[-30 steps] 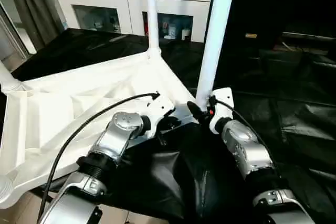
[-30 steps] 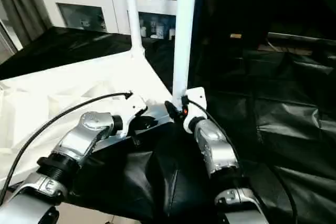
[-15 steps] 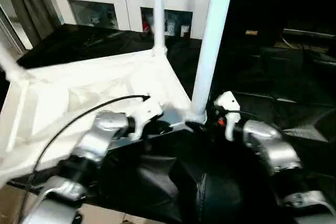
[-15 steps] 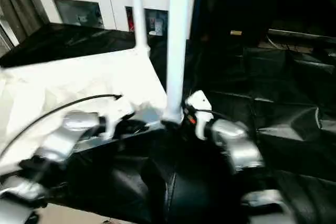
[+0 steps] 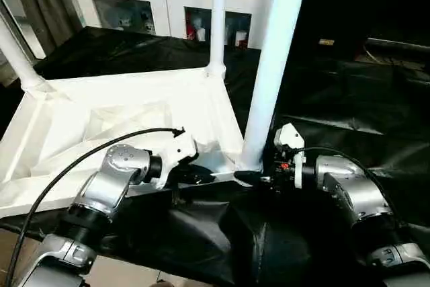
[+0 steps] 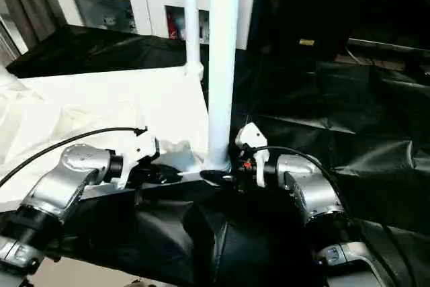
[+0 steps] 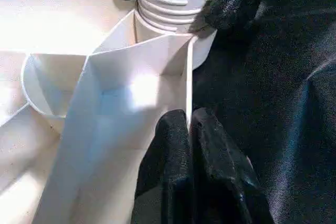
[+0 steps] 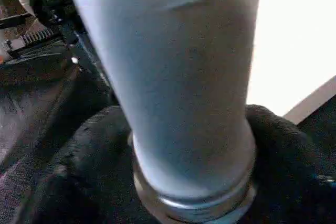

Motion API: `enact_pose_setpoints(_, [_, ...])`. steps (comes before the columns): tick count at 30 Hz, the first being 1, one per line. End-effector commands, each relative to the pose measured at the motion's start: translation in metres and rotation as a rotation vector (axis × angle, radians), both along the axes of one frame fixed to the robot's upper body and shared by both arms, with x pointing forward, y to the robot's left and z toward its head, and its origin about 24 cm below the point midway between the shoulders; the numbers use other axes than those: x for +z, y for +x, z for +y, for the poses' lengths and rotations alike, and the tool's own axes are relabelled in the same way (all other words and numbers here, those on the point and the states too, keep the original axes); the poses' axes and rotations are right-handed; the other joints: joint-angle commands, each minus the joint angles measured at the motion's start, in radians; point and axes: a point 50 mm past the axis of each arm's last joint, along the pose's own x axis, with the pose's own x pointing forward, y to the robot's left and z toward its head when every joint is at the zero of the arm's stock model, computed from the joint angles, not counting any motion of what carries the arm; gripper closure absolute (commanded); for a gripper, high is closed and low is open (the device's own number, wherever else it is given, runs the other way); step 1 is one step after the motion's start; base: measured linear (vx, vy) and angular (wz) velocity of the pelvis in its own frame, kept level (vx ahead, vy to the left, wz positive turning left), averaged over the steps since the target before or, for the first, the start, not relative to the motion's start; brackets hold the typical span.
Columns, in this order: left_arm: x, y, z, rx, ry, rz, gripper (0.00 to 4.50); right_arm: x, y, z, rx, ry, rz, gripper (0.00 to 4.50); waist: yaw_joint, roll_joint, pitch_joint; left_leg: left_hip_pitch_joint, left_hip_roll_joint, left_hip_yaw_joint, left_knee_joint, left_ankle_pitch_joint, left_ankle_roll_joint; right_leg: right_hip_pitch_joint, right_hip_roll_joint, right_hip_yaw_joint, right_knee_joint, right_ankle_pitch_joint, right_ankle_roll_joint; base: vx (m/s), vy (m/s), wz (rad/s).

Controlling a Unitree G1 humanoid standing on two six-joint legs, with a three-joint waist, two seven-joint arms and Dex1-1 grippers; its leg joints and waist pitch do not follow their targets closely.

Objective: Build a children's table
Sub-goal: Rotate leg to tighten

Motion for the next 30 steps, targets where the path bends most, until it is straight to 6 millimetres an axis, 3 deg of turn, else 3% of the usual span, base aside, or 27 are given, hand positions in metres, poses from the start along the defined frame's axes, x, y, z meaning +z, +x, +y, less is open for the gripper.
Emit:
enact_pose_setpoints(1, [0.003, -0.002, -0.011, -0.033, -0.06, 0.0, 4.5, 0.001, -0.003, 0.007, 0.053, 0.022, 0.014, 1.14, 0.002, -0.004, -0.057, 0.01, 0.017, -0.002, -0.053, -0.173, 0.057, 0.049, -0.033, 0.026, -0.061, -0.053, -0.26, 0.0, 0.0, 0.0])
enact_pose_setpoints(2, [0.003, -0.002, -0.011, -0.033, -0.06, 0.0, 4.5, 0.001, -0.003, 0.007, 0.053, 0.023, 0.014, 1.27, 0.002, 0.001, -0.059, 0.01, 0.018, -0.003, -0.052, -0.172, 0.055, 0.05, -0.034, 0.026, -0.059, -0.047, -0.261, 0.0, 0.0, 0.0])
enact_pose_setpoints(3, [0.003, -0.001, -0.011, -0.032, -0.06, -0.001, 4.5, 0.001, -0.003, 0.007, 0.05, 0.023, 0.015, 1.32, 0.003, -0.003, -0.059, 0.01, 0.017, -0.002, -0.051, -0.168, 0.057, 0.05, -0.032, 0.025, -0.058, -0.03, -0.267, 0.0, 0.0, 0.0])
enact_pose_setpoints(4, [0.003, 0.0, -0.012, -0.027, -0.06, -0.005, 4.5, 0.0, -0.005, 0.006, 0.04, 0.027, 0.018, 1.42, 0.004, 0.007, -0.06, 0.011, 0.017, -0.003, -0.05, -0.168, 0.055, 0.05, -0.033, 0.025, -0.057, -0.026, -0.269, 0.0, 0.0, 0.0])
enact_pose_setpoints(9, [0.004, 0.006, -0.015, 0.016, -0.068, -0.03, 4.5, -0.005, -0.009, 0.009, 0.012, 0.037, 0.022, 1.63, 0.007, 0.001, -0.059, 0.011, 0.016, -0.002, -0.05, -0.174, 0.056, 0.051, -0.032, 0.026, -0.06, -0.025, -0.267, 0.0, 0.0, 0.0])
enact_pose_setpoints(11, [0.003, 0.017, -0.016, 0.126, -0.039, -0.062, 4.5, -0.016, -0.006, 0.016, -0.128, 0.007, 0.022, 1.64, 0.008, -0.001, -0.054, 0.012, 0.017, -0.002, -0.053, -0.189, 0.047, 0.047, -0.033, 0.028, -0.065, -0.074, -0.256, 0.0, 0.0, 0.0])
enact_pose_setpoints(12, [0.003, 0.02, -0.017, 0.152, -0.032, -0.068, 4.5, -0.018, -0.004, 0.018, -0.168, -0.003, 0.021, 1.64, 0.005, 0.001, -0.05, 0.013, 0.014, -0.004, -0.058, -0.217, 0.027, 0.045, -0.035, 0.028, -0.071, -0.136, -0.24, 0.0, 0.0, 0.0])
enact_pose_setpoints(13, [0.003, 0.02, -0.017, 0.152, -0.032, -0.068, 4.5, -0.018, -0.004, 0.018, -0.168, -0.003, 0.021, 1.66, 0.005, 0.001, -0.05, 0.013, 0.014, -0.004, -0.058, -0.217, 0.027, 0.045, -0.035, 0.028, -0.071, -0.136, -0.24, 0.0, 0.0, 0.0])
enact_pose_setpoints(14, [0.003, 0.023, -0.018, 0.189, -0.032, -0.074, 4.5, -0.022, -0.001, 0.02, -0.232, -0.016, 0.023, 1.66, 0.002, 0.0, -0.051, 0.014, 0.015, -0.008, -0.063, -0.248, 0.003, 0.046, -0.039, 0.028, -0.077, -0.208, -0.216, 0.0, 0.0, 0.0])
enact_pose_setpoints(15, [0.001, 0.028, -0.022, 0.242, -0.037, -0.077, 4.5, -0.029, 0.004, 0.027, -0.362, 0.012, 0.046, 1.67, -0.005, 0.005, -0.05, 0.016, 0.014, -0.009, -0.065, -0.268, -0.009, 0.042, -0.038, 0.03, -0.081, -0.234, -0.207, 0.0, 0.0, 0.0])
enact_pose_setpoints(16, [0.001, 0.028, -0.022, 0.242, -0.037, -0.077, 4.5, -0.029, 0.004, 0.027, -0.362, 0.012, 0.046, 1.67, -0.007, 0.005, -0.049, 0.017, 0.013, -0.009, -0.066, -0.281, -0.015, 0.041, -0.039, 0.03, -0.082, -0.251, -0.203, 0.0, 0.0, 0.0])
enact_pose_setpoints(18, [-0.002, 0.034, -0.037, 0.319, -0.047, -0.087, 4.5, -0.035, 0.008, 0.048, -0.499, 0.037, 0.071, 1.68, -0.014, 0.009, -0.049, 0.017, 0.013, -0.012, -0.068, -0.293, -0.026, 0.039, -0.038, 0.031, -0.085, -0.255, -0.193, 0.0, 0.0, 0.0])
enact_pose_setpoints(24, [-0.003, 0.039, -0.058, 0.368, -0.058, -0.108, 4.5, -0.035, 0.009, 0.083, -0.51, 0.007, 0.022, 1.68, -0.014, 0.008, -0.053, 0.015, 0.009, -0.011, -0.066, -0.277, -0.013, 0.041, -0.036, 0.031, -0.087, -0.238, -0.175, 0.0, 0.0, 0.0])
enact_pose_setpoints(26, [-0.003, 0.038, -0.064, 0.344, -0.067, -0.106, 4.5, -0.033, 0.007, 0.093, -0.463, 0.05, 0.033, 1.12, -0.013, 0.011, -0.05, 0.013, 0.008, -0.011, -0.066, -0.286, -0.002, 0.041, -0.036, 0.03, -0.09, -0.255, -0.168, 0.0, 0.0, 0.0])
enact_pose_setpoints(30, [-0.001, 0.035, -0.064, 0.293, -0.077, -0.111, 4.5, -0.028, 0.005, 0.092, -0.405, 0.097, 0.043, 0.77, -0.014, 0.013, -0.049, 0.012, 0.01, -0.012, -0.069, -0.294, 0.006, 0.04, -0.035, 0.03, -0.092, -0.264, -0.16, 0.0, 0.0, 0.0])
